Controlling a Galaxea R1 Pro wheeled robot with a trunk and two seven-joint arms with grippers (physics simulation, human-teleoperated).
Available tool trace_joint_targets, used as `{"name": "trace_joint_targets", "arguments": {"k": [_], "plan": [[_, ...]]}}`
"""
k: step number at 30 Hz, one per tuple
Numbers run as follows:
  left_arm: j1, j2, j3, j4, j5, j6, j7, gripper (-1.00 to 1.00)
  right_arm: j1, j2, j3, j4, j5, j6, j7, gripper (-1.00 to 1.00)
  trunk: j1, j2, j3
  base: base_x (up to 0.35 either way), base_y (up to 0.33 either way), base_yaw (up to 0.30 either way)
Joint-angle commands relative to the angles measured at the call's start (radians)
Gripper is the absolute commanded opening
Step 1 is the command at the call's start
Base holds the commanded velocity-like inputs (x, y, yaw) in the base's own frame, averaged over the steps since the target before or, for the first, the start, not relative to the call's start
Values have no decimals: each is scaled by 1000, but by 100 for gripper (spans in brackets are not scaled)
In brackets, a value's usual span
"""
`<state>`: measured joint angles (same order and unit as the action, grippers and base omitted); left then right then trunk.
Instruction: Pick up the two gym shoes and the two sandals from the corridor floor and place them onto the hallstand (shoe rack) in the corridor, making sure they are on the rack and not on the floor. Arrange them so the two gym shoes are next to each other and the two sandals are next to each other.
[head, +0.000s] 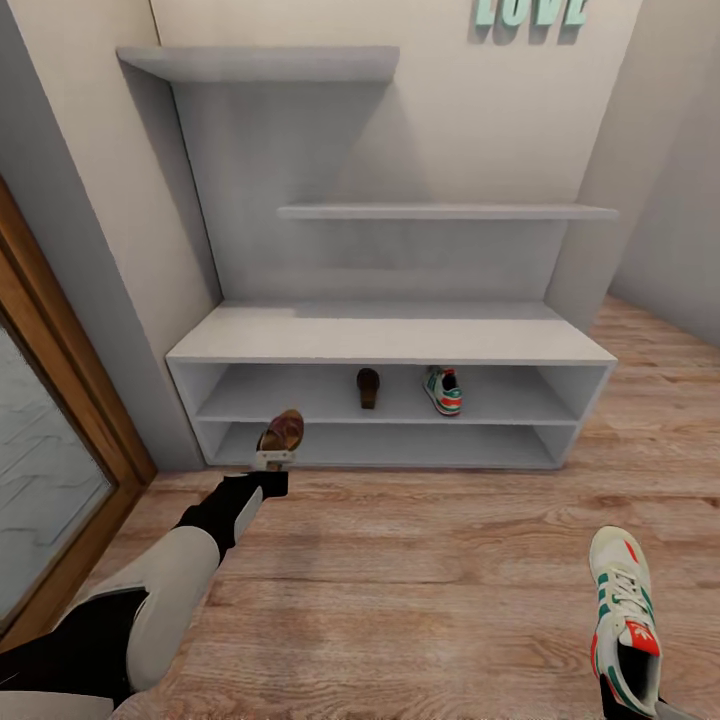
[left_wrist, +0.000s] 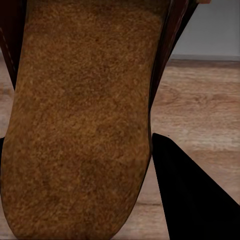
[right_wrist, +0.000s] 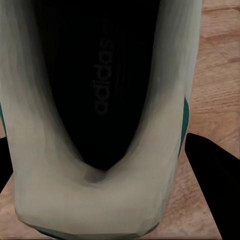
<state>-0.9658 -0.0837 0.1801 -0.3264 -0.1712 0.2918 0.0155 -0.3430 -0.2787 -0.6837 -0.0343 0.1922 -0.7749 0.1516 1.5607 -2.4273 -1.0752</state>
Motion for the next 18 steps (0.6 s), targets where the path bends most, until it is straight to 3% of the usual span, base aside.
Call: {"name": "trace_joint_targets", "arguments": {"k": [1, 10, 18], "plan": [[0, -1, 7, -3, -13, 6, -2, -100, -1, 0, -9, 1, 7, -3, 3, -100, 4, -8, -6, 0, 0, 0], [-11, -2, 7, -2, -13, 6, -2, -100, -1, 0, -7, 2, 7, -3, 5, -100, 38, -71, -46, 0, 0, 0], [-13, -1, 7, -2, -13, 6, -2, -100, -1, 0, -7, 2, 8, -4, 6, -100, 43, -75, -80, 0, 0, 0]]}}
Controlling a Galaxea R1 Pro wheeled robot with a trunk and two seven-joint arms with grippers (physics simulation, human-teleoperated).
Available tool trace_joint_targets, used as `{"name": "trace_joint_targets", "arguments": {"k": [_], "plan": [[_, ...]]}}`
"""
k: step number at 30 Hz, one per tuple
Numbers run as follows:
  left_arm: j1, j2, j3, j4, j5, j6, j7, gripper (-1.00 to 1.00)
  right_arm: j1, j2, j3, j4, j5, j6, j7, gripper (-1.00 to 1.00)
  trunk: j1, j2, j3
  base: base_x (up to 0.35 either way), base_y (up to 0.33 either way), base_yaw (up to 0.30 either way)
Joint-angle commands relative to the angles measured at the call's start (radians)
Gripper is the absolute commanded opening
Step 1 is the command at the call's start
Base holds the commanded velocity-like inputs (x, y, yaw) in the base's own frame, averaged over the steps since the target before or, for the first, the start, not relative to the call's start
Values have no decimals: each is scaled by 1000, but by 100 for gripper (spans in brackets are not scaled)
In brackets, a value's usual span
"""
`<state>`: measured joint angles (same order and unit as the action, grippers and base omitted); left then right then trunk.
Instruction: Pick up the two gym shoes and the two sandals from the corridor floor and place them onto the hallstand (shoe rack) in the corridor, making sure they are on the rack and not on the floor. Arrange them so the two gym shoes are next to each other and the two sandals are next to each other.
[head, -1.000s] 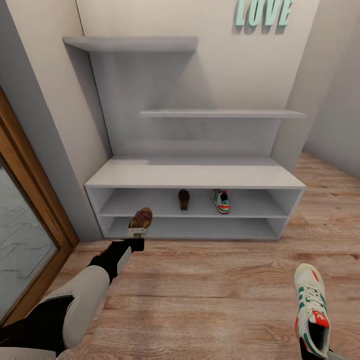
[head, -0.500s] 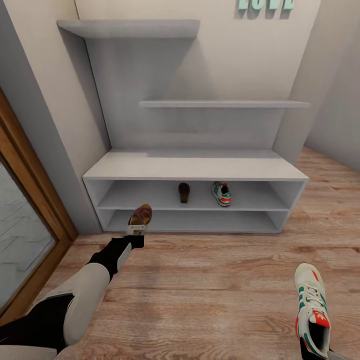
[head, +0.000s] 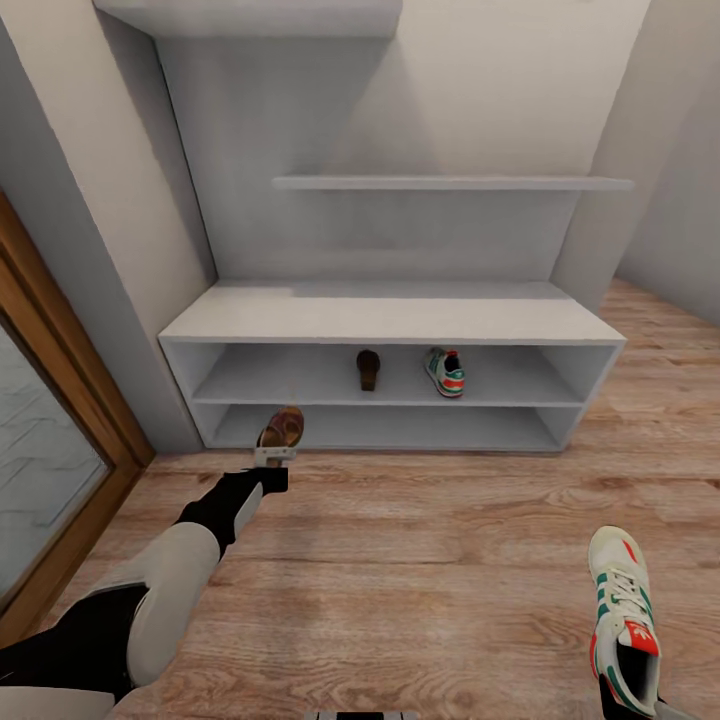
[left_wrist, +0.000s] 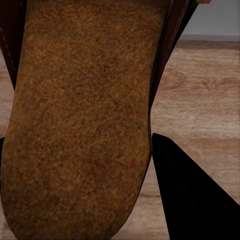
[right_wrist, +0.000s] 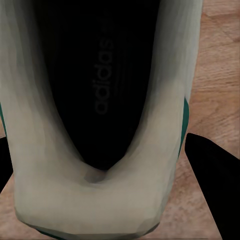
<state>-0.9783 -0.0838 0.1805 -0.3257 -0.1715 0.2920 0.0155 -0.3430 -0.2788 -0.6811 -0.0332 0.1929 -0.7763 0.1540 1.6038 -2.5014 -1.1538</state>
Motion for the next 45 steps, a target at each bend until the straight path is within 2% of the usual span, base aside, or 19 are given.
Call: {"name": "trace_joint_targets", "arguments": {"k": [1, 4, 5, 9, 19, 33, 45], "plan": [[0, 0, 7, -2, -13, 6, -2, -100, -1, 0, -9, 1, 8, -3, 3, -100, 0, 0, -1, 0, 0, 0], [3, 0, 5, -2, -13, 4, -1, -100, -1, -1, -9, 1, 8, -3, 3, -100, 0, 0, -1, 0, 0, 0], [13, 2, -52, -1, -13, 3, 5, -100, -1, -2, -9, 1, 8, -3, 3, -100, 0, 0, -1, 139, -20, 0], [14, 4, -67, -1, -13, 2, 8, -100, -1, -2, -10, 1, 8, -3, 2, -100, 0, 0, -1, 232, -97, 0], [13, 5, -70, -1, -11, 1, 10, -100, -1, -5, -11, 0, 8, -5, -2, -100, 0, 0, -1, 278, -160, -10], [12, 12, -61, -1, -7, -6, 13, -100, -1, -7, -12, 0, 6, -4, -2, -100, 0, 0, -1, 323, -53, -258], [18, 41, -47, -1, -6, -12, 18, -100, -1, -6, -11, 1, 6, -5, -2, -100, 0, 0, -1, 44, 0, -43]]}}
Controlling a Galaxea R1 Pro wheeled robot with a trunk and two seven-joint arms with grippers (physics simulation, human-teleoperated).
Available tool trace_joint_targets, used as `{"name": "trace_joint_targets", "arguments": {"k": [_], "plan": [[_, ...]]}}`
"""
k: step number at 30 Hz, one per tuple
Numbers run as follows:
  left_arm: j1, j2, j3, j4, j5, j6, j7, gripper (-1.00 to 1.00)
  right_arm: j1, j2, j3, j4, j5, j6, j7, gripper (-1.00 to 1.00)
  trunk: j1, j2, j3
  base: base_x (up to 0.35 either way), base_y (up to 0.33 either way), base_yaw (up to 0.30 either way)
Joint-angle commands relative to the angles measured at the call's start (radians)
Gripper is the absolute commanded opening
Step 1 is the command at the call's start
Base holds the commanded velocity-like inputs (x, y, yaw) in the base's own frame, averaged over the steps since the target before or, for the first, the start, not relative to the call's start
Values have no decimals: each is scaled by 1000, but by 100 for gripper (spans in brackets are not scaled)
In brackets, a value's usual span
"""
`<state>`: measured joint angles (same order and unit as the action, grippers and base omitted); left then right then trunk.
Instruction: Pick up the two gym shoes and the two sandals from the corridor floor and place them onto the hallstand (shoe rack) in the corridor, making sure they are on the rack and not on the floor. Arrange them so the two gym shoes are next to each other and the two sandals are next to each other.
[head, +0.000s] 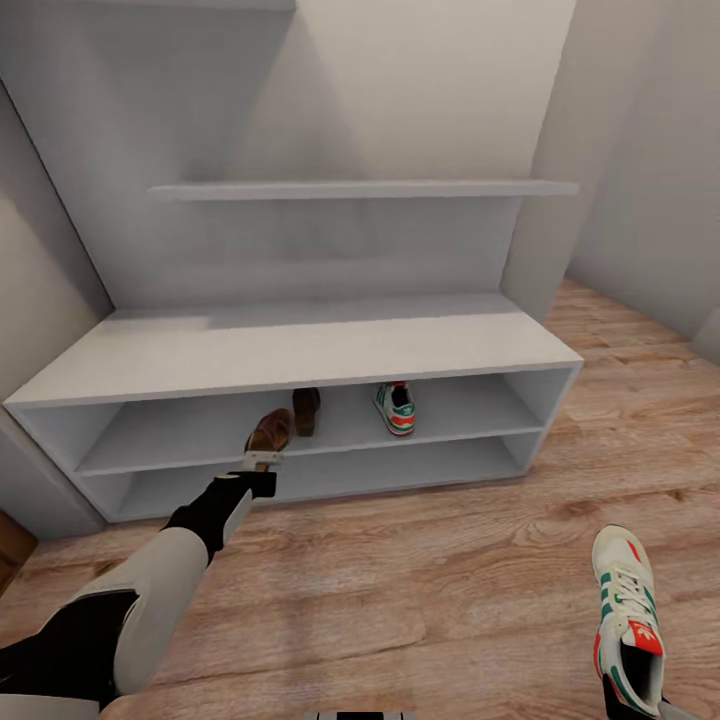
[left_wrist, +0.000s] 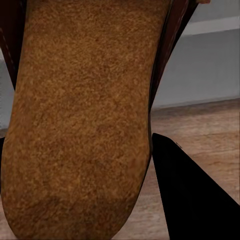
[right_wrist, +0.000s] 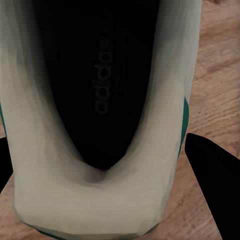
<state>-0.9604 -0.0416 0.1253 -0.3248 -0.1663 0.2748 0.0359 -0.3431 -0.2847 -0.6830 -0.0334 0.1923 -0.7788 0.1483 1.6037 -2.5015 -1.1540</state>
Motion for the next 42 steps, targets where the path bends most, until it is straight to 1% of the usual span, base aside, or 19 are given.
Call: {"name": "trace_joint_targets", "arguments": {"k": [1, 5, 8, 10, 12, 14, 15, 20, 26, 30, 39, 42], "plan": [[0, 4, 8, -2, -10, 5, -2, -100, -1, 0, -9, 1, 7, -3, 4, -100, 0, 0, -1, 1, 0, -1], [0, 19, 8, -2, -7, 1, -2, -100, -1, 2, -9, 1, 7, -2, 4, -100, 0, 0, -1, 0, 0, 0], [0, 23, 9, -2, -7, -1, 13, -100, -1, 2, -9, 1, 7, -2, 4, -100, 0, 0, -1, 0, 0, 0], [-1, 24, 14, -2, -6, -1, 56, -100, -1, 2, -9, 1, 7, -2, 4, -100, 0, 0, -1, 0, 0, 0], [-1, 24, 29, -2, -5, -2, 97, -100, -1, 2, -9, 1, 7, -2, 4, -100, 0, 0, -1, 0, 0, 0], [-1, 23, 42, -2, -4, -7, 113, -100, -1, 2, -9, 1, 7, -2, 4, -100, 0, 0, -1, 0, 0, 0], [-1, 23, 45, -2, -4, -10, 118, -100, -1, 3, -9, 1, 7, -2, 4, -100, 0, -1, -5, 0, 0, 0], [-1, 22, 52, -2, -4, -19, 124, -100, -1, 4, -9, 1, 7, -3, 4, -100, 2, -2, -24, 0, 0, 0], [-1, 23, 50, -2, -4, -23, 125, -100, -1, 4, -9, 1, 7, -2, 4, -100, 2, -2, -24, 0, 0, 0], [-1, 23, 49, -1, -4, -42, 126, -100, -1, 4, -9, 1, 8, -2, 4, -100, 2, -2, -24, 41, 0, 0], [-1, 23, 48, 0, -4, -53, 129, -100, -1, 4, -9, 1, 8, -2, 4, -100, 2, -2, -24, 284, 0, 0], [-1, 23, 47, 0, -4, -54, 128, -100, -1, 5, -9, 1, 8, -2, 4, -100, 2, -2, -24, 145, 0, 0]]}}
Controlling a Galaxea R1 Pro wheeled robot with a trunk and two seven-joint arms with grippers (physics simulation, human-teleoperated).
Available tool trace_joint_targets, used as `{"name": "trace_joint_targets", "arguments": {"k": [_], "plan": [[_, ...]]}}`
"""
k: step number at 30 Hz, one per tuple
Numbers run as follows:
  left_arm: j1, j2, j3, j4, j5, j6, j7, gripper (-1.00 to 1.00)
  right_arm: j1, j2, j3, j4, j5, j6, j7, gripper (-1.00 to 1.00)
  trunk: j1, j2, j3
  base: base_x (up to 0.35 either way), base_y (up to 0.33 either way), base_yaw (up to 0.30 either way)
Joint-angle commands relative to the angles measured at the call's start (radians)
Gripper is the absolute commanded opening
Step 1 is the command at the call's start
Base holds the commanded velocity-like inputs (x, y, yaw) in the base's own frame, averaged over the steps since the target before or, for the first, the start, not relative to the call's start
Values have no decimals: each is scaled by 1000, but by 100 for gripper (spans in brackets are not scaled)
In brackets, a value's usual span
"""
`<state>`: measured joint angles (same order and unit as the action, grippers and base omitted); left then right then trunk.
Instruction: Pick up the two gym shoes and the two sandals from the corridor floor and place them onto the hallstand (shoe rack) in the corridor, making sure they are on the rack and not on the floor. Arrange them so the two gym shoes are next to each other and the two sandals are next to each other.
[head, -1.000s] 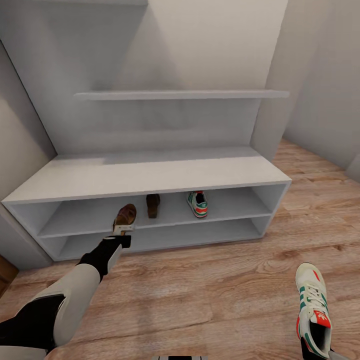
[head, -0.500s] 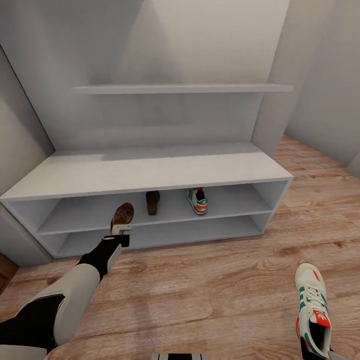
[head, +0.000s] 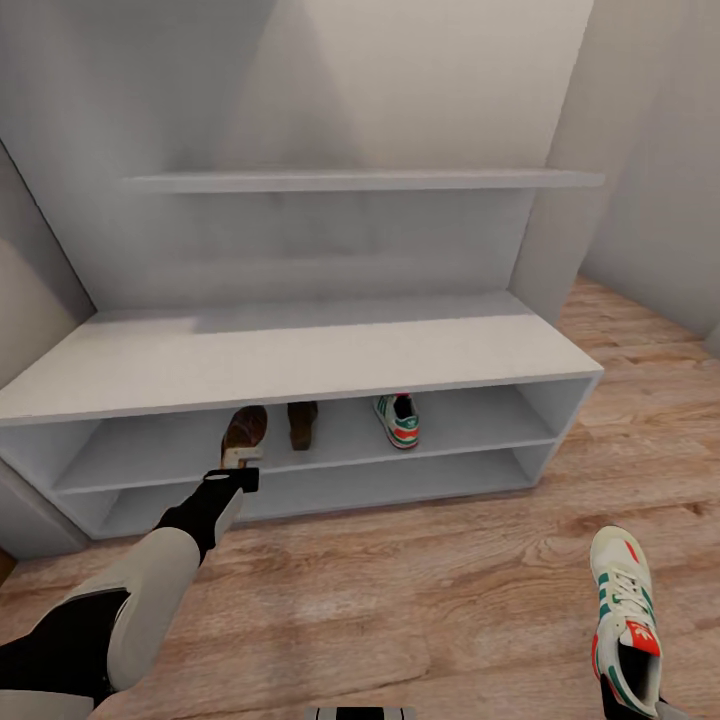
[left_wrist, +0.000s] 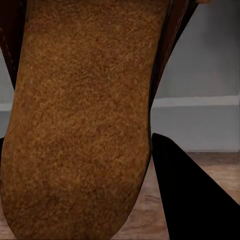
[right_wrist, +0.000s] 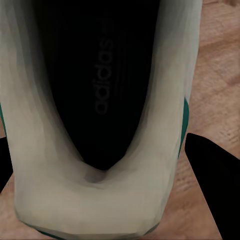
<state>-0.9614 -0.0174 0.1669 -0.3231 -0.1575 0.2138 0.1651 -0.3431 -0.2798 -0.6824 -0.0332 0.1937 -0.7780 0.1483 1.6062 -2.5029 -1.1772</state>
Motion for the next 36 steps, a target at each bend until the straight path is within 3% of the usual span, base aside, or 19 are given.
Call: {"name": "trace_joint_targets", "arguments": {"k": [1, 25, 36], "plan": [[0, -2, 5, -2, -13, 6, -1, -100, -1, 0, -9, 1, 7, -3, 4, -100, 0, 0, -1, 57, 0, 0], [0, -3, 5, -2, -13, 5, -1, -100, -1, 0, -9, 1, 7, -4, 4, -100, 0, 0, -1, 131, -61, 0], [0, 1, 7, -2, -13, 4, -1, -100, -1, 1, -9, 1, 7, -3, 4, -100, 0, 0, -1, 84, 35, 0]]}}
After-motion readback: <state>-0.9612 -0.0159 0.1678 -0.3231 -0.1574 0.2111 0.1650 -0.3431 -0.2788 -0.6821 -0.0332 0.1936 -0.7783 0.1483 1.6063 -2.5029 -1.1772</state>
